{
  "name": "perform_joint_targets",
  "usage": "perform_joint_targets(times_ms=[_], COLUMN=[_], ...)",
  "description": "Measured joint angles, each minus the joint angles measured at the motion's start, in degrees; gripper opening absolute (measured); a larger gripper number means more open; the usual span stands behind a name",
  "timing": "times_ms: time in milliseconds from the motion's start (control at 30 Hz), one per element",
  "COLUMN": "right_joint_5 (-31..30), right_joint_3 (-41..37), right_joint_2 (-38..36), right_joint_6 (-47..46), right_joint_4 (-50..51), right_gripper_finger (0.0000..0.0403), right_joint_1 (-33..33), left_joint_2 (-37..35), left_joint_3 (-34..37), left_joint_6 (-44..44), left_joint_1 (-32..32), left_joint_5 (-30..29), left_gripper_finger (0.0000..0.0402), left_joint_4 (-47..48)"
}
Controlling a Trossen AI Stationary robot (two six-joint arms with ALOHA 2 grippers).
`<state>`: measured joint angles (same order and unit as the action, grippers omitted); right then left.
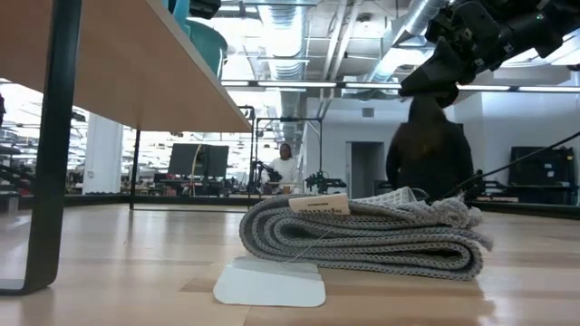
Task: Stack small to large cups/mugs on shelf
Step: Put the blue mug on the shelf
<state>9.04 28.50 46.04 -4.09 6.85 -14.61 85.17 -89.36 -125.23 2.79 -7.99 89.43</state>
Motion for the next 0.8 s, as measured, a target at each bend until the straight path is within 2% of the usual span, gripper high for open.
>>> perform_joint_targets(times_ms=[400, 800], right_joint_5=[0.15, 0.13], right_joint_3=[-0.01, -0.01], right_joint_2=[0.0, 0.0], right_joint_6=[0.0, 0.0], right_joint_4=[0.02, 0.11], right_gripper_finger=[0.0123, 0.0123], right_joint_1=[0.01, 0.01], left_joint_2=[-0.22, -4.37], left_joint_3=[0.0, -0.04], left_joint_6=[1.63, 1.49], left_joint_1=[0.17, 2.35], left_joint_5=[1.31, 0.54], left_gripper_finger=[0.0083, 0.0083], left_joint_4=[0.17, 0.5])
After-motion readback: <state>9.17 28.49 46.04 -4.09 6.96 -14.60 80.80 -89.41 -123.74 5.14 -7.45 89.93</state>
